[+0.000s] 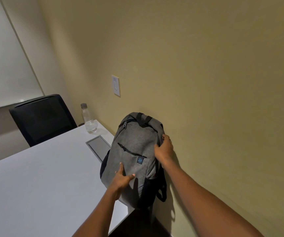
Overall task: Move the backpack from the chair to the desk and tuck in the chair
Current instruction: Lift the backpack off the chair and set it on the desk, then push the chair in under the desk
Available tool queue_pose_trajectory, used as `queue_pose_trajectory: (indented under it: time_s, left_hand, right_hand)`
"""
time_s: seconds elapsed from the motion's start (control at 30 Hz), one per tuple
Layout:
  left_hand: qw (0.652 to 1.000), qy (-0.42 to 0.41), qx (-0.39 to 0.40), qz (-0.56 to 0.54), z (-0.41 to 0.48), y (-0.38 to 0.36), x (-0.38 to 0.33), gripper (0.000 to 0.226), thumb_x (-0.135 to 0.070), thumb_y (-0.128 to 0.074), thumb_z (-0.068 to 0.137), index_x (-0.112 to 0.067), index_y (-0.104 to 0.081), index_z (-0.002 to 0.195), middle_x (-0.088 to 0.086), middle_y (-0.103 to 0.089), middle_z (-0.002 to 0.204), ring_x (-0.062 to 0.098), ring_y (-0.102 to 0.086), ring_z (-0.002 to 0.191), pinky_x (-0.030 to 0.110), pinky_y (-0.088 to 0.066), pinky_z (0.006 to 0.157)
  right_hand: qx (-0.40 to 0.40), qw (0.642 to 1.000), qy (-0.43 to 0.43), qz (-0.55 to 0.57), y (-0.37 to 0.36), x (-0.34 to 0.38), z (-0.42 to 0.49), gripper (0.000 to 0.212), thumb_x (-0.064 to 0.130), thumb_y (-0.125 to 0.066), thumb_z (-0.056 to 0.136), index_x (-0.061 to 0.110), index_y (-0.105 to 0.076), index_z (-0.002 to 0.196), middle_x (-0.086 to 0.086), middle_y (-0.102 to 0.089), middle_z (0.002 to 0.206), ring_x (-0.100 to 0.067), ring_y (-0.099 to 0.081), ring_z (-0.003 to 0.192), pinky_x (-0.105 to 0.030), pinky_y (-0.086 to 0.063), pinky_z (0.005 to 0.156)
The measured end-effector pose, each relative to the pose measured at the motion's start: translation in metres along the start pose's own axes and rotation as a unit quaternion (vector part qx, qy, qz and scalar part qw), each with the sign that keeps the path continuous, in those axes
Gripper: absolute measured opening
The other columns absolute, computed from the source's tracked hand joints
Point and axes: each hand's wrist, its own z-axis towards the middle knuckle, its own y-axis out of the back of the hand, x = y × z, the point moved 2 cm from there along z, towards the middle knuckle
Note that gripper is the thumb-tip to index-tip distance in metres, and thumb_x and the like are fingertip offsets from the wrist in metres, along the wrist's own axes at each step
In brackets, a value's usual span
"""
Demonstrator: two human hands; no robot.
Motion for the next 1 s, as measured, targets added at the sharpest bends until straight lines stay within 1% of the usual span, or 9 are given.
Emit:
queue_pose_trajectory:
  time_s: [0.1, 0.23, 0.43, 0.57, 0.7, 0.8, 1.0]
  left_hand:
    - [1.000, -0.013, -0.013, 0.013, -0.015, -0.001, 0.003, 0.098, -0.034, -0.070, 0.099, -0.033, 0.001, 0.167, 0.011, -0.004, 0.176, 0.041, -0.019, 0.159, 0.060, -0.024, 0.128]
    - [0.997, -0.041, -0.031, 0.063, -0.031, -0.002, 0.003, 0.090, -0.032, -0.065, 0.102, -0.024, -0.003, 0.167, 0.012, -0.008, 0.176, 0.039, -0.019, 0.160, 0.058, -0.023, 0.129]
    - [0.986, -0.091, -0.046, 0.133, -0.082, 0.008, 0.001, 0.085, -0.035, -0.061, 0.103, -0.018, -0.009, 0.167, 0.013, -0.014, 0.175, 0.036, -0.021, 0.160, 0.056, -0.025, 0.128]
    - [0.980, -0.092, -0.031, 0.172, -0.127, 0.017, 0.010, 0.081, -0.039, -0.061, 0.103, -0.018, -0.015, 0.167, 0.011, -0.018, 0.175, 0.035, -0.024, 0.159, 0.052, -0.027, 0.128]
    - [0.974, -0.093, -0.029, 0.204, -0.176, 0.030, 0.033, 0.079, -0.043, -0.059, 0.103, -0.019, -0.018, 0.166, 0.013, -0.023, 0.173, 0.037, -0.031, 0.156, 0.052, -0.031, 0.125]
    - [0.964, -0.098, -0.024, 0.248, -0.217, 0.042, 0.055, 0.077, -0.046, -0.056, 0.104, -0.020, -0.019, 0.166, 0.012, -0.024, 0.173, 0.037, -0.032, 0.156, 0.050, -0.032, 0.124]
    - [0.932, -0.118, 0.005, 0.344, -0.297, 0.076, 0.108, 0.075, -0.044, -0.055, 0.105, -0.017, -0.021, 0.166, 0.008, -0.022, 0.174, 0.030, -0.026, 0.159, 0.046, -0.024, 0.128]
  right_hand:
    - [0.019, 0.999, 0.009, -0.034, 0.012, 0.001, -0.010, 0.064, 0.009, -0.063, 0.101, 0.007, -0.038, 0.160, -0.016, -0.045, 0.161, -0.037, -0.049, 0.147, -0.046, -0.044, 0.122]
    - [0.028, 0.995, 0.037, -0.091, 0.018, 0.001, -0.026, 0.066, 0.012, -0.061, 0.102, 0.008, -0.035, 0.161, -0.014, -0.043, 0.162, -0.035, -0.046, 0.149, -0.045, -0.043, 0.122]
    - [0.040, 0.979, 0.085, -0.182, 0.027, -0.002, -0.086, 0.065, 0.017, -0.061, 0.102, 0.009, -0.036, 0.161, -0.012, -0.041, 0.166, -0.032, -0.041, 0.153, -0.045, -0.040, 0.124]
    - [0.039, 0.969, 0.099, -0.222, 0.026, -0.012, -0.142, 0.071, 0.028, -0.060, 0.105, 0.009, -0.029, 0.165, -0.011, -0.031, 0.173, -0.030, -0.032, 0.160, -0.046, -0.032, 0.131]
    - [0.037, 0.971, 0.086, -0.221, 0.022, -0.029, -0.209, 0.073, 0.035, -0.059, 0.106, 0.012, -0.026, 0.166, -0.010, -0.029, 0.174, -0.029, -0.029, 0.162, -0.047, -0.030, 0.132]
    - [0.046, 0.967, 0.072, -0.239, 0.019, -0.042, -0.264, 0.074, 0.036, -0.058, 0.106, 0.012, -0.024, 0.167, -0.010, -0.027, 0.175, -0.028, -0.028, 0.162, -0.045, -0.031, 0.131]
    - [0.068, 0.961, 0.057, -0.260, 0.012, -0.063, -0.378, 0.073, 0.033, -0.057, 0.107, 0.011, -0.023, 0.168, -0.009, -0.026, 0.176, -0.028, -0.026, 0.163, -0.043, -0.029, 0.131]
